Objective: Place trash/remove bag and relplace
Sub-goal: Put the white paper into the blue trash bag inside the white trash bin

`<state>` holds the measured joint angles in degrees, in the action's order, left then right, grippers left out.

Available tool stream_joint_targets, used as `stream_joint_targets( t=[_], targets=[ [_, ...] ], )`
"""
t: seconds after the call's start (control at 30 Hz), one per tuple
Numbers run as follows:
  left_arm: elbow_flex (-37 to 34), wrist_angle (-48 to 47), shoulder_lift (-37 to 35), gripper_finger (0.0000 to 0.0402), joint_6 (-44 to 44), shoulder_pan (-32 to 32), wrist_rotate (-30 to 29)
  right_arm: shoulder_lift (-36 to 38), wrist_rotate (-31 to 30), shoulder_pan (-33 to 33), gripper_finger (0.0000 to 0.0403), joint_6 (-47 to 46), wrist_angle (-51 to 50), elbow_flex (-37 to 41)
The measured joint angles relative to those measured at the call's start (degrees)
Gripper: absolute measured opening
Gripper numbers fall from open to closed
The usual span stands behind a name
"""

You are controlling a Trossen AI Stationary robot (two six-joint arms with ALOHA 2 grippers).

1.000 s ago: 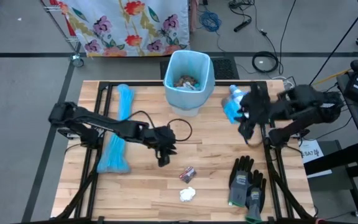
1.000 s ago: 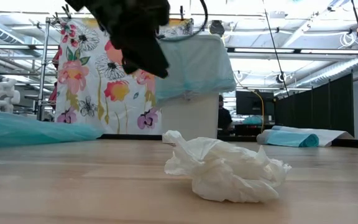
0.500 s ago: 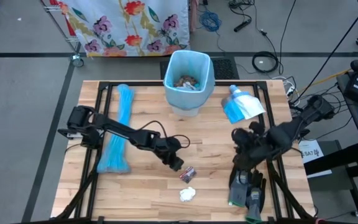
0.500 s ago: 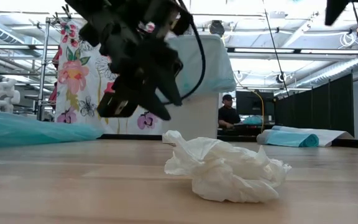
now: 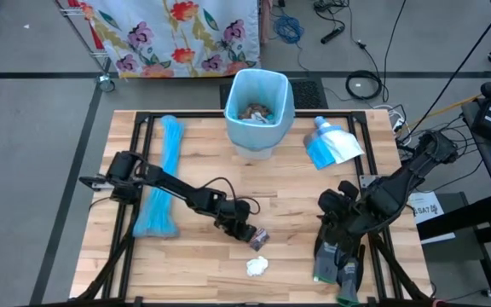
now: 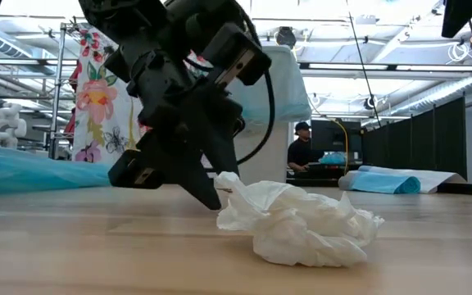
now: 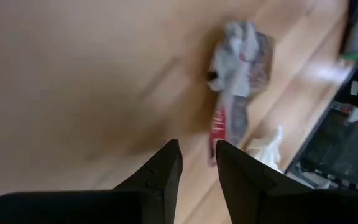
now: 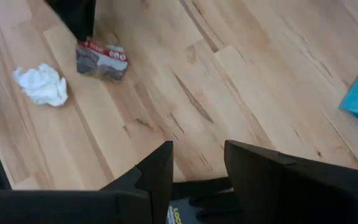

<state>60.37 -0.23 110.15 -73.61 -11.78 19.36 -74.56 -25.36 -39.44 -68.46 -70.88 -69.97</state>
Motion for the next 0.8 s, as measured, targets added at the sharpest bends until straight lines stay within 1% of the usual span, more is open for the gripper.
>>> stream_joint_targets(
  t=[0.1, 0.33, 0.4, 0.5, 0.53, 0.6, 0.8],
  targets=[
    [2.1, 0.0, 2.1, 0.0105, -0.1, -0.7, 0.1, 0.0, -1.7, -0.2, 0.0135, -0.8, 0.4, 0.0],
    [7.7, 0.4, 6.1, 0.0100, 2.0, -1.0, -1.3, 0.0, -2.4, -0.4, 0.0135, -1.4, 0.5, 0.0],
    [8.8, 1.0, 6.9, 0.0078, 2.8, -0.7, -1.8, 0.0, -3.0, -0.4, 0.0135, -1.4, 0.5, 0.0],
    [10.0, 2.6, 6.9, 0.0018, 5.6, -0.4, -2.9, 0.0, -3.3, -0.4, 0.0135, -1.4, 0.9, 0.0],
    [10.4, 2.9, 6.9, 0.0011, 6.4, -0.3, -3.8, 0.0, -3.3, -0.4, 0.0135, -1.4, 1.1, 0.0],
    [11.2, 2.7, 6.9, 0.0006, 7.1, 0.0, -4.9, 0.0, -3.3, -0.4, 0.0135, -1.4, 1.7, 0.0],
    [14.4, 2.9, 5.1, 0.0002, 10.9, 0.4, -5.4, 0.0, -3.3, -0.4, 0.0135, -1.4, 2.6, -0.1]
  ],
)
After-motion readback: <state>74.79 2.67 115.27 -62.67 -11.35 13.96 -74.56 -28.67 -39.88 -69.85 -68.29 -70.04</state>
